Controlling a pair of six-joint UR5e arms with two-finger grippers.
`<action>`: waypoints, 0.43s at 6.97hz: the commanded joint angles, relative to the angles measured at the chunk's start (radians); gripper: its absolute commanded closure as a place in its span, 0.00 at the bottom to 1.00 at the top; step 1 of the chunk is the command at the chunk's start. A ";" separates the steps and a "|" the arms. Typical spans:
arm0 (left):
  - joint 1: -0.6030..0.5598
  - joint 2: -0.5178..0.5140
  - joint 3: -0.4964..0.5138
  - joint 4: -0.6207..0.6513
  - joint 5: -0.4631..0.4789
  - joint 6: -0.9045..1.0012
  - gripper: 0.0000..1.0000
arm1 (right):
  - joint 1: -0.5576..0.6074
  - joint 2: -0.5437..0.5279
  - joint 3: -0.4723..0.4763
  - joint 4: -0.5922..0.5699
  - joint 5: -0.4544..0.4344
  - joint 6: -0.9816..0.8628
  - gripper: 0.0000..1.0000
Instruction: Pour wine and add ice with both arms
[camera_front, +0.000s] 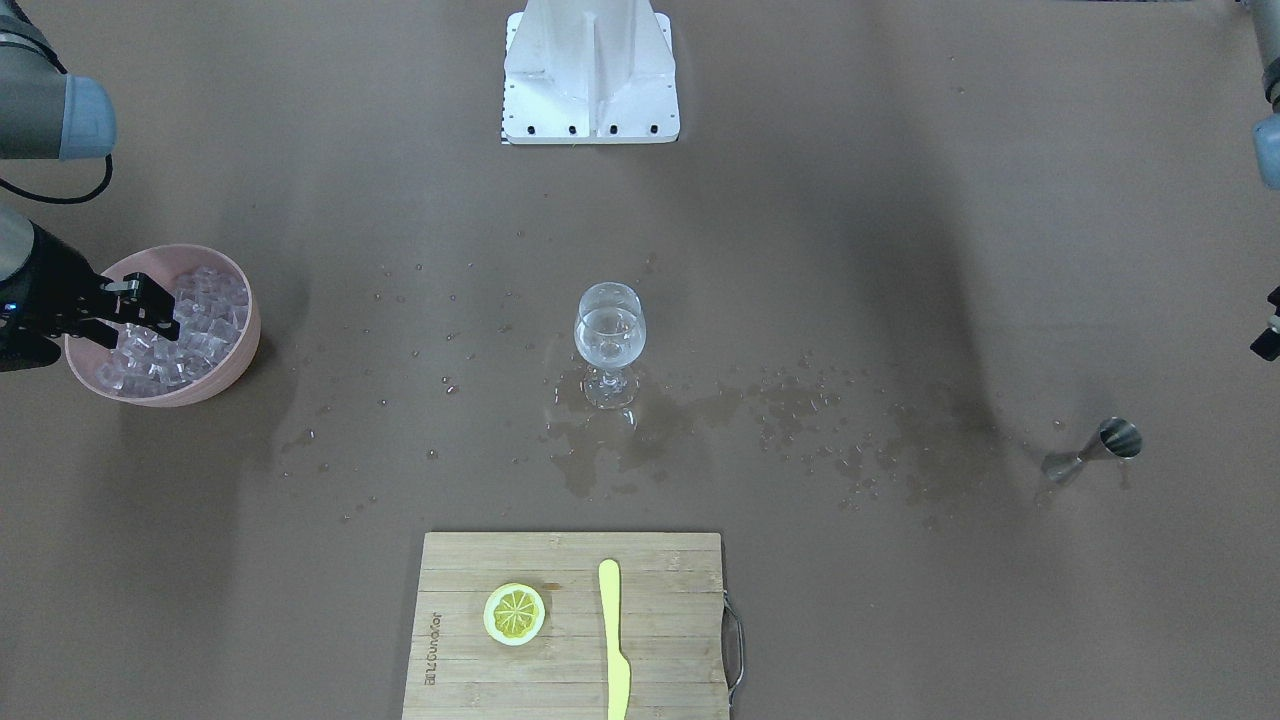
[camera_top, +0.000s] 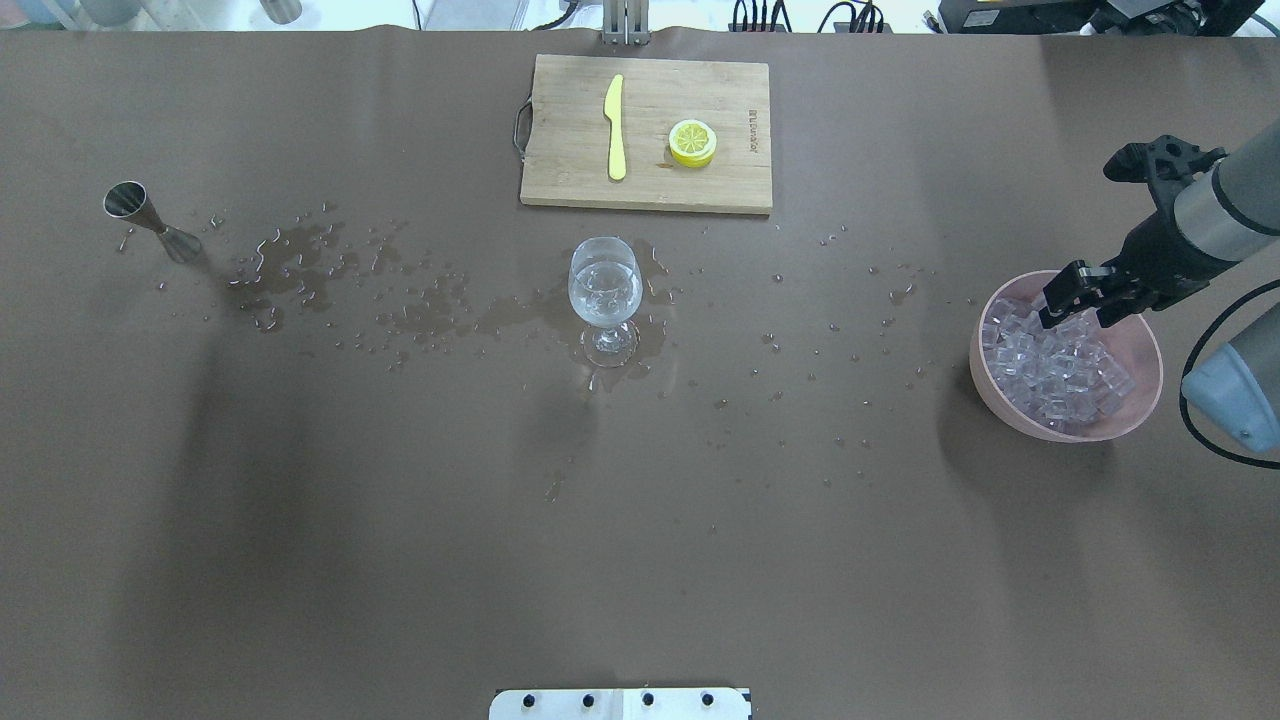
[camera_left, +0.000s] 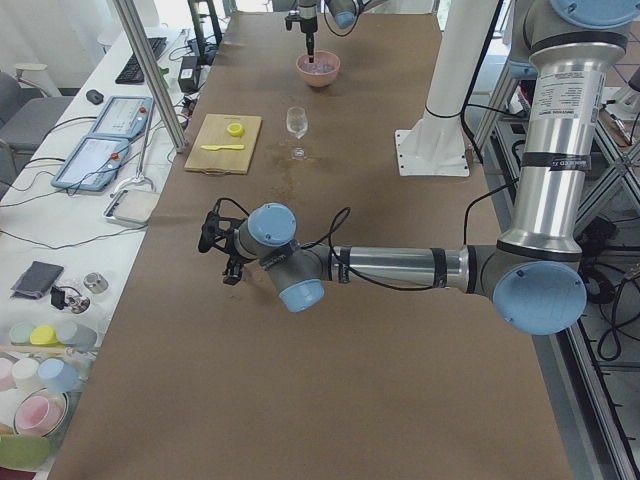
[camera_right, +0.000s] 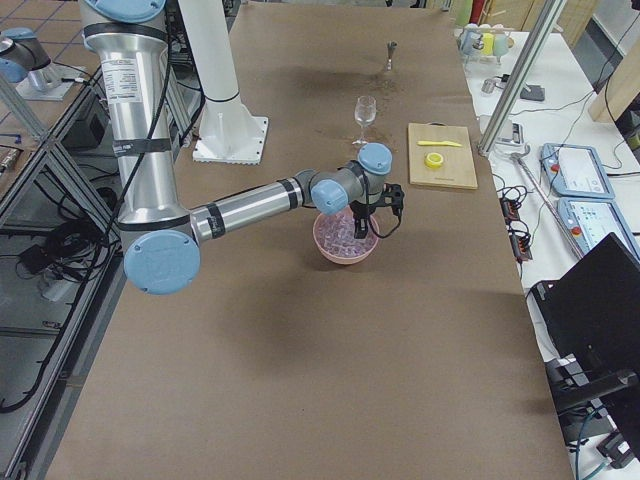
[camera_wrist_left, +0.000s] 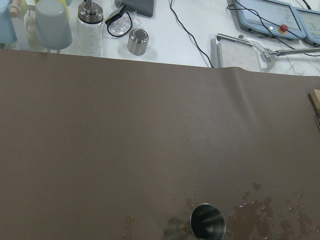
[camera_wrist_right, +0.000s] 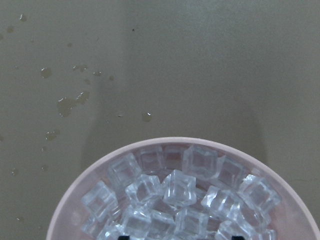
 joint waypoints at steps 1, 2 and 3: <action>0.001 0.000 -0.002 -0.001 0.000 0.000 0.02 | -0.010 -0.011 -0.002 0.001 -0.001 0.007 0.25; -0.001 0.002 -0.003 -0.001 0.000 0.000 0.02 | -0.028 -0.008 -0.002 0.001 -0.001 0.009 0.25; -0.001 0.002 -0.003 -0.001 0.000 0.000 0.02 | -0.056 0.001 -0.002 0.001 -0.004 0.029 0.26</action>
